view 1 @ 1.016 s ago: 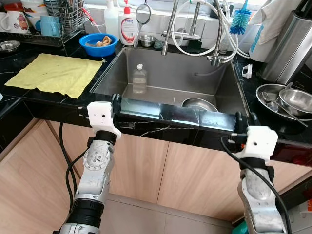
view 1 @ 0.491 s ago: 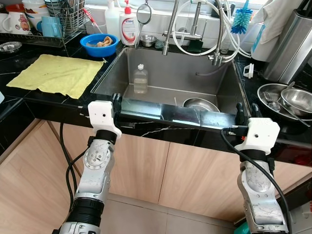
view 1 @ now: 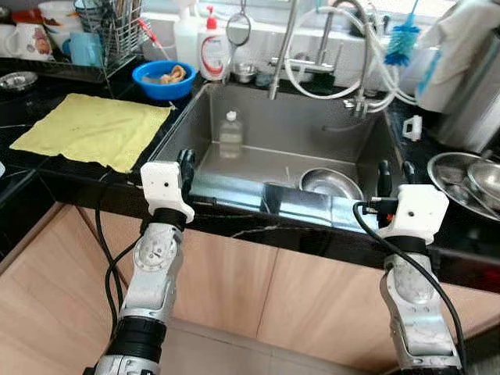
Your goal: Kitchen organization
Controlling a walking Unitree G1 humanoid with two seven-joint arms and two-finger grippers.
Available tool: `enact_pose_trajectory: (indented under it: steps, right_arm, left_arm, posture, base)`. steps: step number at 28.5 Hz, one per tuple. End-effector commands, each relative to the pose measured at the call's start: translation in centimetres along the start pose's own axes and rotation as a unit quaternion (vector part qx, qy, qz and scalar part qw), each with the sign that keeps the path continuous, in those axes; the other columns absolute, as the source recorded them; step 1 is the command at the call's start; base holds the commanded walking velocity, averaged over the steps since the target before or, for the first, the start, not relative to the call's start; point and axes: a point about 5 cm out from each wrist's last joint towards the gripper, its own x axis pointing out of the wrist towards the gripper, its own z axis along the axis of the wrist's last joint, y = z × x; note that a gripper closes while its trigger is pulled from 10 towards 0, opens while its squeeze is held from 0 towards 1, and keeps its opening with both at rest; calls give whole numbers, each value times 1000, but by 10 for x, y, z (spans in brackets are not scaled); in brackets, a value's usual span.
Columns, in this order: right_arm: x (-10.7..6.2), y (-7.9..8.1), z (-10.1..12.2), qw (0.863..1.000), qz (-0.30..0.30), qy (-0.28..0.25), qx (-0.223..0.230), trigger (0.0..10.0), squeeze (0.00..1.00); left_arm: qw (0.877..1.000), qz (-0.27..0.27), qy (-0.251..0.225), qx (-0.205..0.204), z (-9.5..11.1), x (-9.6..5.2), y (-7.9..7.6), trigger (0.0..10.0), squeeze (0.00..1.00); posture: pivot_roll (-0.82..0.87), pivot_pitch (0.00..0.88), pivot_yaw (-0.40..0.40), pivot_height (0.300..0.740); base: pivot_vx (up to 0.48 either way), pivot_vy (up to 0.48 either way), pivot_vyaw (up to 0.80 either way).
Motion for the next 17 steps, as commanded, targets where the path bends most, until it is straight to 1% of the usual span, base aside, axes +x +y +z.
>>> enact_pose_trajectory:
  steps: [1, 14, 17]
  right_arm:
    - [2, -7, 1, 1000, -8, 1, -6, 10000, 0]
    - [2, -5, 3, 1000, -12, -2, -4, 10000, 0]
    - [1, -8, 4, 1000, -15, -2, -3, 10000, 0]
  left_arm:
    - [1000, -9, -4, 1, 1, 2, -5, 10000, 0]
    - [1000, -9, -10, 1, 3, 4, -3, 10000, 0]
    - [1000, -12, -9, 2, 3, 4, -3, 10000, 0]
  posture:
    - [63, 0, -41, 740]
    - [63, 0, -37, 740]
    - [59, 0, -36, 740]
  base:
    - [0, 0, 0]
    - [0, 0, 0]
    - [0, 0, 0]
